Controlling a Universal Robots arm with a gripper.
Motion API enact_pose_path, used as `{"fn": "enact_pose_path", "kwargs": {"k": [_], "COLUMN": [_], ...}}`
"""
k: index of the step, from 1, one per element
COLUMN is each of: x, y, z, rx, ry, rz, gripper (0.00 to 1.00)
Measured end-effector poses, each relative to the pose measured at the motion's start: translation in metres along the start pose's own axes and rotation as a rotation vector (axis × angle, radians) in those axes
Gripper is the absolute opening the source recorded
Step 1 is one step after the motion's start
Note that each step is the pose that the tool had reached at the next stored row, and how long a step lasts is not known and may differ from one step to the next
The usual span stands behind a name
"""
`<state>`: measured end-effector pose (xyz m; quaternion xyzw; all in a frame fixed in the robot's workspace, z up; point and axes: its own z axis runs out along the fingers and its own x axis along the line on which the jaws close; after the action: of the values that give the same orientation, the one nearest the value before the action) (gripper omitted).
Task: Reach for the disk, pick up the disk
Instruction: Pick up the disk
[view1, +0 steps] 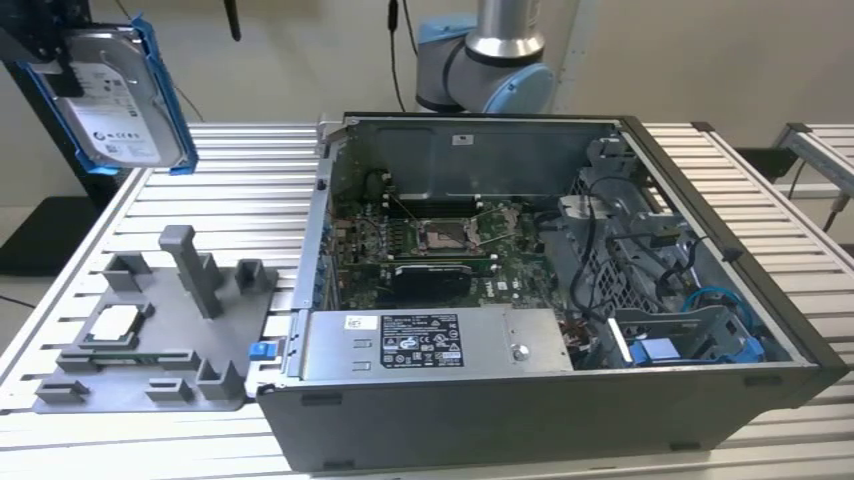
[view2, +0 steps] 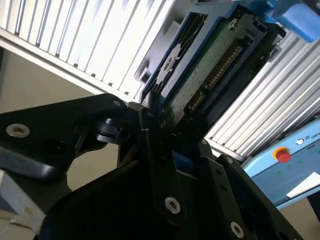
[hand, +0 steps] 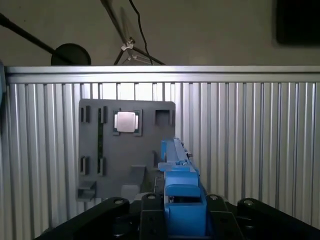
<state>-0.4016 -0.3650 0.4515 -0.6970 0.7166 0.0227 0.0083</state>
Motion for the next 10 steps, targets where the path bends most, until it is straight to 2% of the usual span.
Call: {"fn": "enact_pose_path", "kwargs": {"k": [3, 6, 10], "x": [-0.0003, -0.0005, -0.0007], "y": [-0.0101, -0.0187, -0.0215], "z": [-0.001, -0.0012, -0.0012], "rx": [-0.0049, -0.0098, -0.0106], "ry": [-0.0045, -0.0056, -0.0056], "rz": [0.0, 0.0, 0.0], "gripper": [0.0, 0.0, 0.0]}}
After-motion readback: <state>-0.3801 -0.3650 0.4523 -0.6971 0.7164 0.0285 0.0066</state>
